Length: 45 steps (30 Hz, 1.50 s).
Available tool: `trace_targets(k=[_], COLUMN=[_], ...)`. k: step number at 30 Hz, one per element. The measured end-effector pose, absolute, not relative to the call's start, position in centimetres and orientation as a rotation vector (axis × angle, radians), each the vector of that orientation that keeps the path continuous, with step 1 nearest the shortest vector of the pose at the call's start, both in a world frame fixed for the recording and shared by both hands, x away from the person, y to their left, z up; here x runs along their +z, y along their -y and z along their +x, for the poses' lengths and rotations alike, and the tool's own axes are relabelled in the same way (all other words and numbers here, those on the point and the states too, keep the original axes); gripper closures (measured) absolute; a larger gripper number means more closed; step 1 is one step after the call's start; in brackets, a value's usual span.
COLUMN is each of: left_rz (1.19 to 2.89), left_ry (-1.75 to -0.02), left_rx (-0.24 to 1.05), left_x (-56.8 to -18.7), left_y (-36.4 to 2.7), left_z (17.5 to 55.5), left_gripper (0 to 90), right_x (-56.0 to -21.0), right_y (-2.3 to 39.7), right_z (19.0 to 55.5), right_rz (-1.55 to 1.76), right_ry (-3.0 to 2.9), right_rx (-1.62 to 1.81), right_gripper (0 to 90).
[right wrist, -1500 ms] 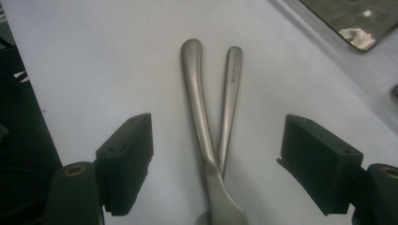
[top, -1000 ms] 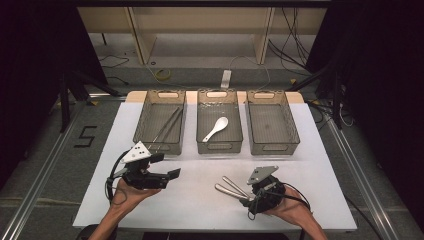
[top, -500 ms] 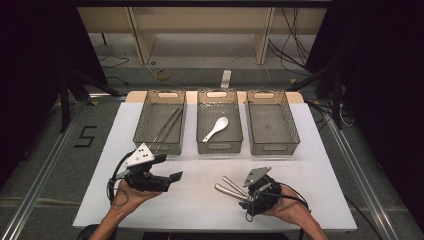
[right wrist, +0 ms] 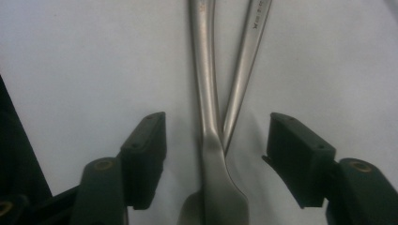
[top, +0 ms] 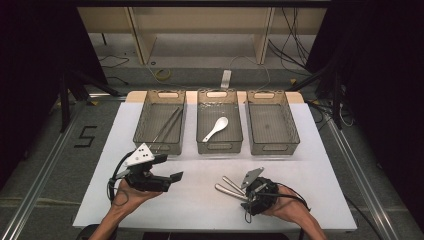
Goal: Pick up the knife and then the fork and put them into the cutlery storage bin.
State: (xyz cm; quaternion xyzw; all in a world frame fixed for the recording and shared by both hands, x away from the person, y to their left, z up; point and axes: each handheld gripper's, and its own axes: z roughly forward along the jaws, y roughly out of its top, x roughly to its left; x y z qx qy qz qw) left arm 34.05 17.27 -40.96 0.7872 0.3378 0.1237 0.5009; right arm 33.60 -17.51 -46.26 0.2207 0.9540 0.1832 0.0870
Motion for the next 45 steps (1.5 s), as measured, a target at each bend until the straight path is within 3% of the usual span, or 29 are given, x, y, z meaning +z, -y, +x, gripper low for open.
trace_targets(k=[9, 25, 32, 45], left_rz=[1.906, 1.905, 1.907, 1.897], left_ry=[-0.817, -0.820, -0.822, -0.827], left_rx=[0.302, 0.295, 0.298, 0.300], left_x=[-41.0, -40.9, -40.9, -40.9], left_y=[-17.3, -17.3, -17.3, -17.4], left_z=[34.1, 34.1, 34.1, 34.1], left_gripper=[16.2, 16.4, 16.5, 16.7], right_x=[-46.1, -45.7, -45.8, -45.6], right_y=[17.5, 17.2, 17.5, 17.6], right_z=[34.4, 34.8, 35.3, 35.6], right_rz=[0.688, 0.737, 0.679, 0.655], right_ry=[-2.915, -2.942, -2.956, -2.977], right_rx=[0.509, 0.429, 0.430, 0.440], right_gripper=[58.8, 75.1, 79.7, 80.3])
